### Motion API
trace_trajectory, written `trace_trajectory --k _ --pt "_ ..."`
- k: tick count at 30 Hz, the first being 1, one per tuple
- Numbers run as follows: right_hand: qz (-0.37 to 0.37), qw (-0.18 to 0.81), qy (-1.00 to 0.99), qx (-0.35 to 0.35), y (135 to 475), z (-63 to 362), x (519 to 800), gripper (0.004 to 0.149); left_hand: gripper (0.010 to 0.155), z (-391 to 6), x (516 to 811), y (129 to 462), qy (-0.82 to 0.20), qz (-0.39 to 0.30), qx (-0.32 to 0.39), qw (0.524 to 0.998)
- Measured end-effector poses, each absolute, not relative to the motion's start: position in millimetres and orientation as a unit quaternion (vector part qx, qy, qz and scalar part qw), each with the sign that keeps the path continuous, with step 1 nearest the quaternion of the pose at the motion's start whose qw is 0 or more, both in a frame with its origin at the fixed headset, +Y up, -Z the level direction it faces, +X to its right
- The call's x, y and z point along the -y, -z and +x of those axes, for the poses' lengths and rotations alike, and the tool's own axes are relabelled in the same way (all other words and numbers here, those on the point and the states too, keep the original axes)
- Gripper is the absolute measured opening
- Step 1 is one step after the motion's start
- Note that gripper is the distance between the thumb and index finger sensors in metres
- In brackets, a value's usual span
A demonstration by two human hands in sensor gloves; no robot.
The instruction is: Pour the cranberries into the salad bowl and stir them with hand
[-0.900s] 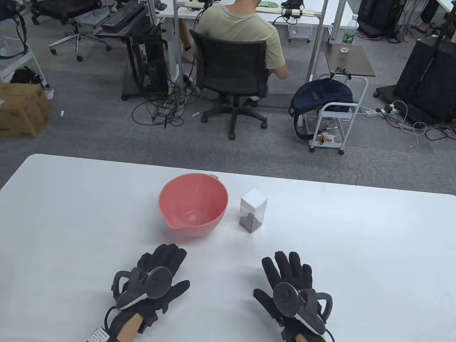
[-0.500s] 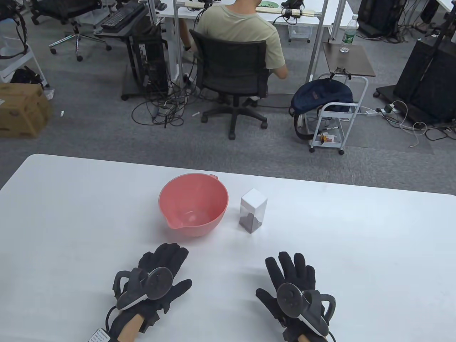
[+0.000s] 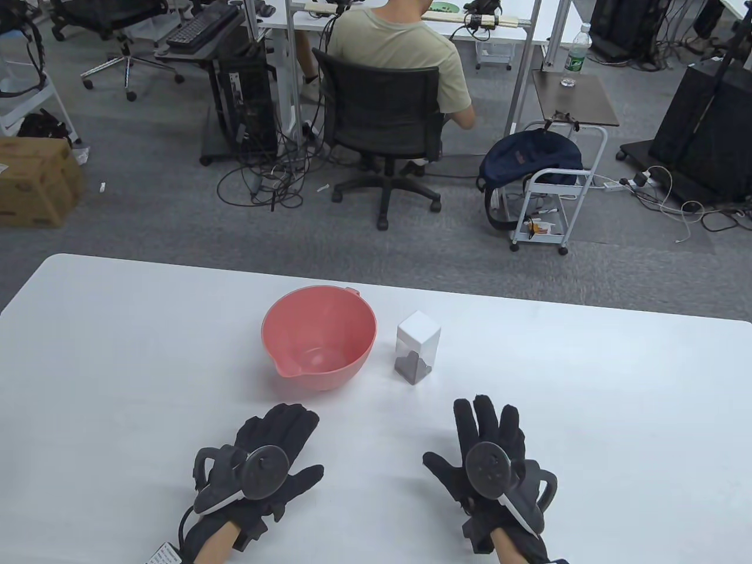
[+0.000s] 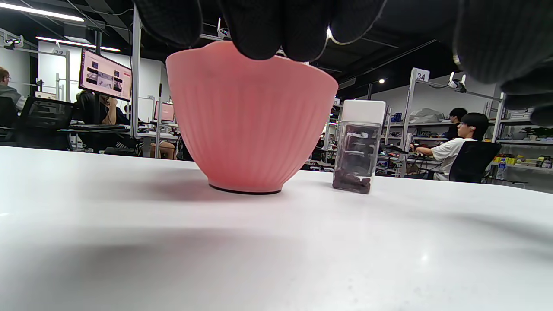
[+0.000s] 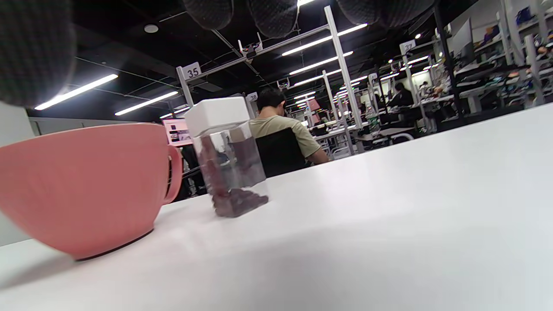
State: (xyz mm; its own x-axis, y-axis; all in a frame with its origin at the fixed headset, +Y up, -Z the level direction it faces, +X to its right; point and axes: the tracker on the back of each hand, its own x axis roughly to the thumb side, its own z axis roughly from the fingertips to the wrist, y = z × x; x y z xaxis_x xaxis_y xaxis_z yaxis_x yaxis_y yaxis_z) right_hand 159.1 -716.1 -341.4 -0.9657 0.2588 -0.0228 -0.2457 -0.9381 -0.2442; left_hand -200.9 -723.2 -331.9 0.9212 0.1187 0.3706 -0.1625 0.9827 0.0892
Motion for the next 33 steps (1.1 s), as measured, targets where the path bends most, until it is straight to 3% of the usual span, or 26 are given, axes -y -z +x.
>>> trace_trajectory --k 10,20,28,33 --pt "-0.070 0.134 -0.981 0.123 434 133 678 0.099 0.088 -190 724 326 -0.065 0.056 0.213 0.973" --pt "-0.131 0.139 -0.981 0.041 525 101 687 0.101 0.088 -189 721 325 -0.074 0.061 0.215 0.972" --pt "-0.160 0.141 -0.977 0.011 553 88 704 0.097 0.088 -192 722 327 -0.075 0.055 0.208 0.974" --pt "-0.157 0.153 -0.974 0.051 546 89 701 0.085 0.089 -191 722 327 -0.071 0.051 0.208 0.974"
